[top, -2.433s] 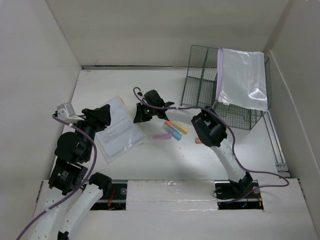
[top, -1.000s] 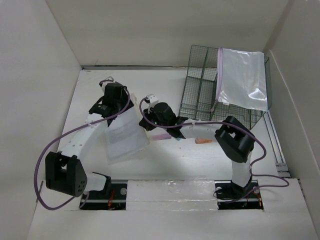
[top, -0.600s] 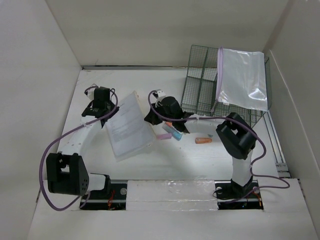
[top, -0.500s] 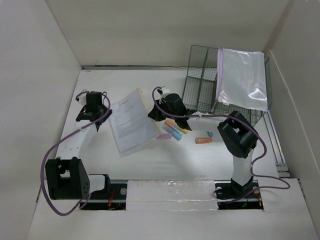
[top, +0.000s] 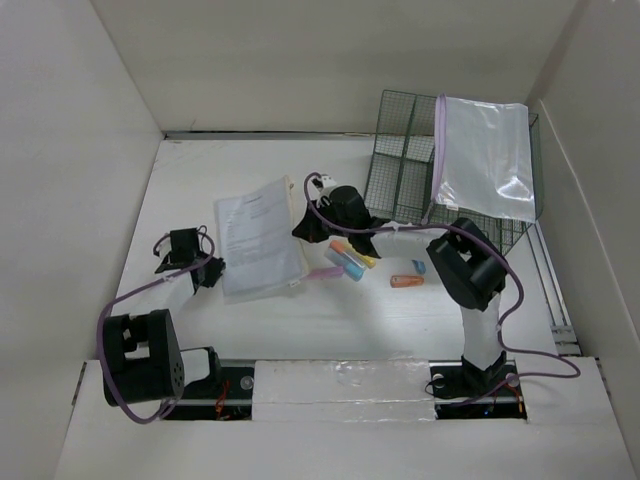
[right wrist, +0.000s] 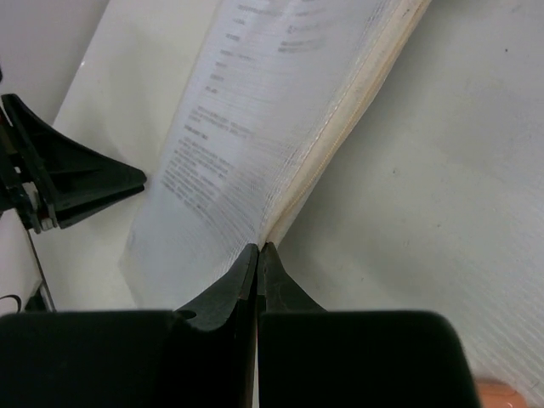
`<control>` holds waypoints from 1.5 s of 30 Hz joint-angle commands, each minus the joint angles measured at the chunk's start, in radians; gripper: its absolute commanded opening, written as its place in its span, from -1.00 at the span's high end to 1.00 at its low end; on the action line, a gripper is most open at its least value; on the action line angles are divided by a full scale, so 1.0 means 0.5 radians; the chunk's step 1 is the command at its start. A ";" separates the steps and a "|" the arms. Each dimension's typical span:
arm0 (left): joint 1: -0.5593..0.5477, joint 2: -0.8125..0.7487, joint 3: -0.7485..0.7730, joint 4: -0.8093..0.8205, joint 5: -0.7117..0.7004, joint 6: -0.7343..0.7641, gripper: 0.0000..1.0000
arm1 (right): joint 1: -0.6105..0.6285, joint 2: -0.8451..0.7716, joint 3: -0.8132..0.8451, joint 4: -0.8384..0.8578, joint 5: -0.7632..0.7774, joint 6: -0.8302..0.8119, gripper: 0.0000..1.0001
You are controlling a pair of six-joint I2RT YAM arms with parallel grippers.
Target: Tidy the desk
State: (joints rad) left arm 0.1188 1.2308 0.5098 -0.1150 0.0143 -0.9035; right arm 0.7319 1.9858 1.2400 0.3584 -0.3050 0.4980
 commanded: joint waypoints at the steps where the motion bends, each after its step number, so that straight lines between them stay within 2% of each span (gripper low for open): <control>1: -0.029 0.045 -0.007 0.196 0.060 -0.012 0.64 | 0.003 0.081 0.085 0.096 -0.056 0.032 1.00; 2: -0.029 0.081 -0.013 0.215 0.066 -0.012 0.65 | 0.003 0.093 0.088 0.078 -0.047 0.041 0.96; 5: -0.069 0.173 -0.032 0.307 0.097 -0.018 0.65 | 0.021 0.149 0.085 0.035 -0.004 0.068 0.57; 6: -0.069 0.198 -0.044 0.349 0.109 -0.018 0.65 | 0.039 0.164 0.091 0.023 0.015 0.075 0.33; 7: -0.069 0.216 -0.056 0.380 0.149 -0.018 0.68 | 0.040 0.182 0.100 -0.014 0.030 0.075 0.22; 15: -0.069 0.116 -0.182 0.488 0.165 -0.061 0.72 | 0.076 0.357 0.360 -0.269 0.242 0.118 -0.33; 22: -0.069 0.097 -0.179 0.475 0.192 -0.058 0.73 | 0.055 0.569 0.527 -0.242 0.049 0.209 -0.39; 26: -0.069 0.097 -0.176 0.475 0.192 -0.052 0.73 | 0.055 0.566 0.551 -0.244 0.070 0.262 -0.41; 28: -0.069 0.100 -0.173 0.469 0.195 -0.052 0.73 | 0.055 0.609 0.631 -0.281 -0.018 0.256 -0.10; 29: -0.069 0.100 -0.173 0.469 0.195 -0.052 0.73 | 0.055 0.661 0.704 -0.281 -0.177 0.256 0.05; 30: -0.069 0.103 -0.170 0.472 0.195 -0.049 0.73 | 0.055 0.685 0.726 -0.275 -0.260 0.268 0.35; 32: -0.069 0.100 -0.170 0.475 0.192 -0.049 0.73 | 0.055 0.725 0.741 -0.205 -0.411 0.289 0.43; 36: -0.069 0.100 -0.176 0.485 0.180 -0.052 0.73 | 0.076 0.716 0.693 0.018 -0.598 0.314 0.28; 38: -0.069 0.106 -0.179 0.488 0.180 -0.052 0.73 | 0.076 0.698 0.631 0.166 -0.660 0.363 0.48; 39: -0.069 0.106 -0.182 0.488 0.174 -0.052 0.73 | 0.076 0.695 0.634 0.176 -0.672 0.363 0.75; 41: -0.069 0.106 -0.182 0.494 0.171 -0.052 0.73 | 0.076 0.698 0.649 0.173 -0.666 0.369 1.00; 45: -0.069 0.091 -0.182 0.506 0.198 -0.040 0.72 | 0.055 0.618 0.555 0.246 -0.587 0.366 1.00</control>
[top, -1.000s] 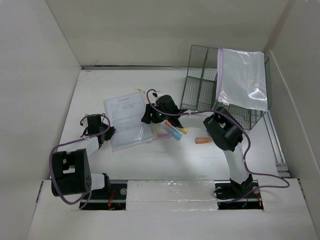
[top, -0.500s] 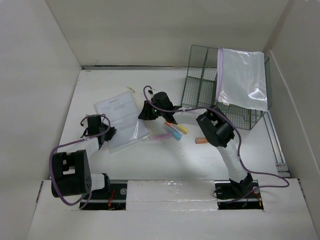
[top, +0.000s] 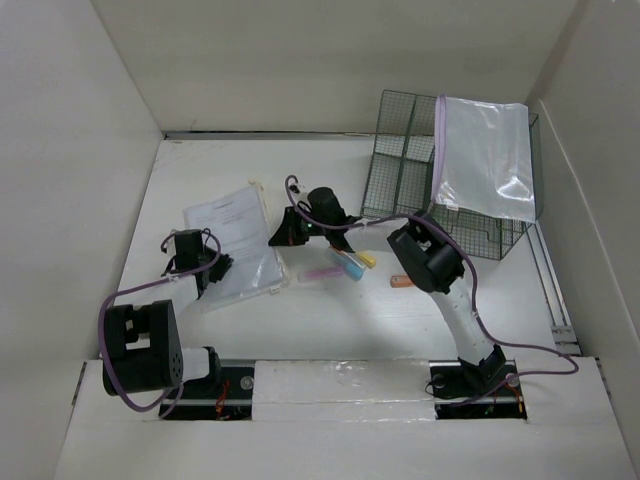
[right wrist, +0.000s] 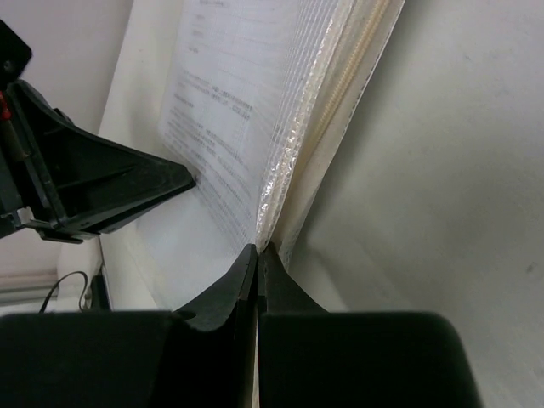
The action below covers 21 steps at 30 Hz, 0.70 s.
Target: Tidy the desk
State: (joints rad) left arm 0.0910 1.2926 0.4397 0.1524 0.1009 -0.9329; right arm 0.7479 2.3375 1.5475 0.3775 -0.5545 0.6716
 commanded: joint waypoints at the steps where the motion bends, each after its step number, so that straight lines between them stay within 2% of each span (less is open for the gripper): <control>1: -0.013 -0.051 -0.039 -0.010 0.062 0.034 0.69 | 0.023 -0.143 -0.103 0.187 -0.066 0.007 1.00; 4: -0.102 -0.176 0.102 -0.059 0.127 0.144 0.61 | 0.023 -0.260 -0.146 0.013 0.087 -0.174 1.00; 5: -0.215 -0.229 0.160 -0.157 0.078 0.175 0.55 | 0.041 -0.348 -0.174 -0.049 0.221 -0.302 1.00; 6: -0.283 -0.287 0.303 -0.212 -0.081 0.224 0.33 | 0.066 -0.395 -0.192 -0.095 0.298 -0.352 1.00; 9: -0.473 -0.434 0.577 -0.369 -0.309 0.301 -0.12 | 0.084 -0.539 -0.315 -0.138 0.471 -0.453 1.00; 12: -0.473 -0.340 0.834 -0.464 -0.282 0.378 -0.14 | 0.084 -0.601 -0.376 -0.138 0.504 -0.490 1.00; 17: -0.473 0.062 1.188 -0.590 -0.215 0.504 -0.06 | 0.176 -0.723 -0.453 -0.135 0.685 -0.597 1.00; 19: -0.473 0.093 1.198 -0.575 -0.214 0.501 -0.06 | 0.194 -0.748 -0.463 -0.135 0.695 -0.610 1.00; 21: -0.473 0.130 1.244 -0.541 -0.086 0.528 -0.06 | 0.195 -0.766 -0.469 -0.141 0.725 -0.634 1.00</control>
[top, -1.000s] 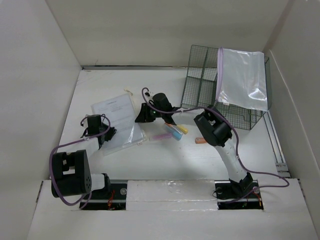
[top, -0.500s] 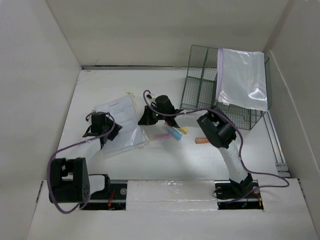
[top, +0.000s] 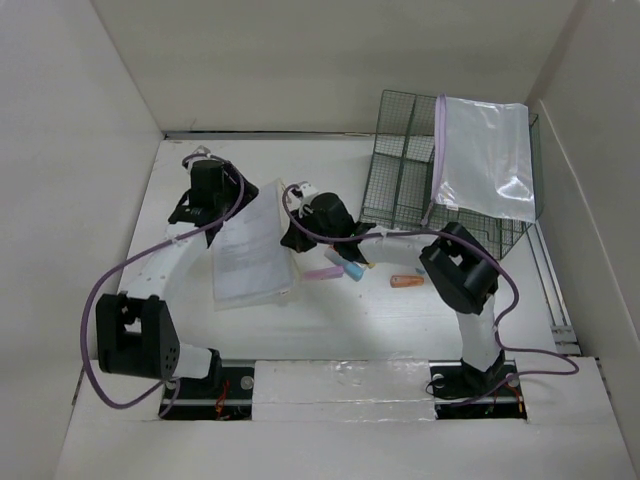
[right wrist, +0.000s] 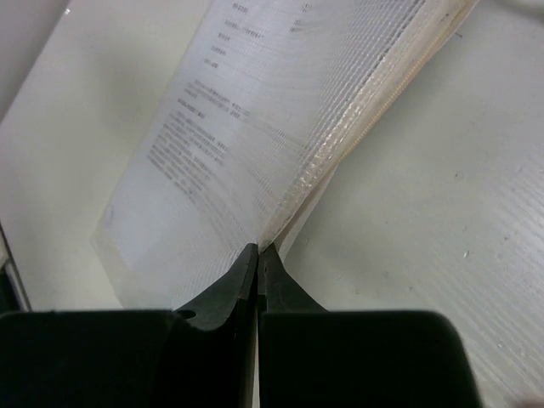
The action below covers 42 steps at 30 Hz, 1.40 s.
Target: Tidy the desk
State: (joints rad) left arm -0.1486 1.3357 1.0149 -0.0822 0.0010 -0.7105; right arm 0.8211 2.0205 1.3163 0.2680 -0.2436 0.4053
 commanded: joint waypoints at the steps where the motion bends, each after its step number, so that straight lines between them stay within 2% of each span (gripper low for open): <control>1: -0.013 0.101 0.124 -0.075 0.151 0.102 -0.06 | 0.069 -0.145 -0.012 0.069 0.116 -0.111 1.00; 7: -0.273 0.402 0.467 -0.314 0.020 0.264 -0.07 | 0.106 -0.194 -0.046 0.099 0.156 -0.148 1.00; 19: -0.362 0.838 0.832 -0.458 -0.204 0.350 -0.01 | 0.125 -0.344 -0.187 0.209 0.177 -0.151 1.00; 27: -0.488 1.041 1.004 -0.501 -0.192 0.436 0.02 | 0.125 -0.347 -0.209 0.259 0.147 -0.163 1.00; 28: -0.525 1.065 1.071 -0.535 -0.222 0.454 0.11 | 0.125 -0.347 -0.209 0.256 0.150 -0.163 1.00; 29: -0.525 1.114 1.099 -0.559 -0.244 0.485 0.36 | 0.125 -0.347 -0.212 0.256 0.150 -0.166 1.00; 32: -0.574 1.172 1.164 -0.633 -0.324 0.531 0.65 | 0.125 -0.359 -0.209 0.253 0.159 -0.176 1.00; 34: -0.574 1.173 1.152 -0.652 -0.352 0.547 0.76 | 0.125 -0.362 -0.203 0.228 0.180 -0.188 1.00; 35: -0.574 1.148 1.139 -0.649 -0.352 0.550 0.99 | 0.125 -0.366 -0.185 0.192 0.199 -0.194 1.00; 42: -0.574 0.995 0.977 -0.593 -0.446 0.593 1.00 | 0.106 -0.418 -0.249 0.163 0.291 -0.203 1.00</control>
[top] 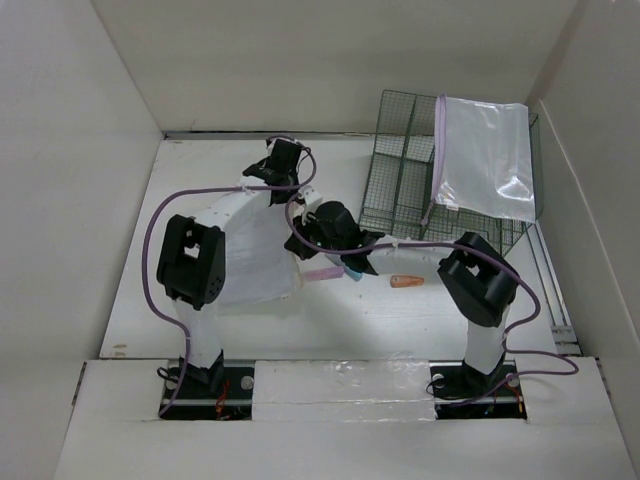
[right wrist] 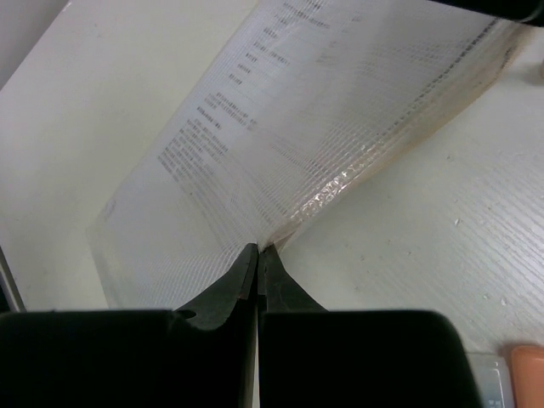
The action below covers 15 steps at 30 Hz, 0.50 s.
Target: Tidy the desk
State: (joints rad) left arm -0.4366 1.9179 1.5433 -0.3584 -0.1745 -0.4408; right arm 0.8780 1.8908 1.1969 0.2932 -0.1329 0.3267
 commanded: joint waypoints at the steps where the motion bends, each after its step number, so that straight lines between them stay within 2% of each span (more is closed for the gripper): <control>1: 0.002 -0.206 -0.095 -0.041 -0.114 0.056 1.00 | -0.007 -0.167 -0.025 0.128 0.079 -0.040 1.00; 9: 0.002 -0.344 -0.252 -0.062 -0.326 0.065 1.00 | -0.047 -0.189 -0.187 0.233 0.091 0.031 1.00; 15: 0.002 -0.485 -0.295 -0.066 -0.356 0.075 1.00 | -0.108 -0.177 -0.215 0.279 0.008 0.064 1.00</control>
State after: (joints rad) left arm -0.4366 1.7531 1.4132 -0.3855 -0.3119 -0.4194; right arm 0.8368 1.8496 1.0870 0.3244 -0.1154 0.3462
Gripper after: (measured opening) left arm 0.003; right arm 0.018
